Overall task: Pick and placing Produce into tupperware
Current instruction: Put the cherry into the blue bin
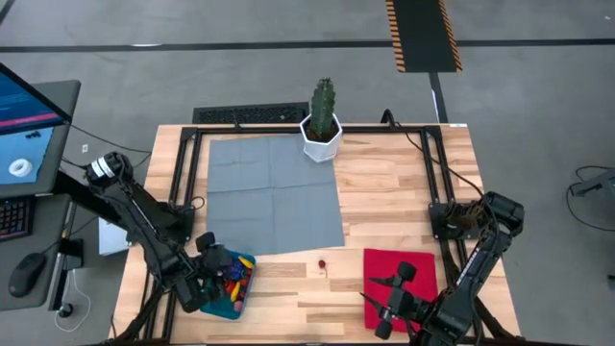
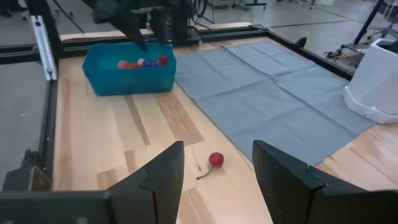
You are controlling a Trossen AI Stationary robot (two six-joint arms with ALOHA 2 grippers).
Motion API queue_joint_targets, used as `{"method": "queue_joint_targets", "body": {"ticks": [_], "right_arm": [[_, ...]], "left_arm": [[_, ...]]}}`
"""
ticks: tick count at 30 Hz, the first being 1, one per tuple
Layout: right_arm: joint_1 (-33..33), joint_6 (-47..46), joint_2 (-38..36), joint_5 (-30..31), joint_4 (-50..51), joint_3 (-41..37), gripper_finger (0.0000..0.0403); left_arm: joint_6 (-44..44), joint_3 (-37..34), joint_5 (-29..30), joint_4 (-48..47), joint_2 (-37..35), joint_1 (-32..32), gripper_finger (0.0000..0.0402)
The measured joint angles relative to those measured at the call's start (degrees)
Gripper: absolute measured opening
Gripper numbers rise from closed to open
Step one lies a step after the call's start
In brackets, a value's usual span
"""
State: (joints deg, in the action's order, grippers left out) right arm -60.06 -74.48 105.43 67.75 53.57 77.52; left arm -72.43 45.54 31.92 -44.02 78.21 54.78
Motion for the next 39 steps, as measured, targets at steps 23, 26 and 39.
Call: {"method": "queue_joint_targets", "body": {"ticks": [23,26,39], "right_arm": [[9.1,3.2,0.0,-3.4,-1.0,0.0,0.0214],[10.0,4.6,0.0,-3.4,-1.0,0.0,0.0214],[11.9,6.0,0.0,-3.5,-2.0,0.0,0.0214]], "left_arm": [[11.9,0.1,-7.2,-8.9,-20.2,-13.5,0.0224],[18.4,0.1,-11.4,-8.9,-25.6,-19.9,0.0224],[42.4,0.1,-29.9,-0.9,-24.7,-46.2,0.0224]]}}
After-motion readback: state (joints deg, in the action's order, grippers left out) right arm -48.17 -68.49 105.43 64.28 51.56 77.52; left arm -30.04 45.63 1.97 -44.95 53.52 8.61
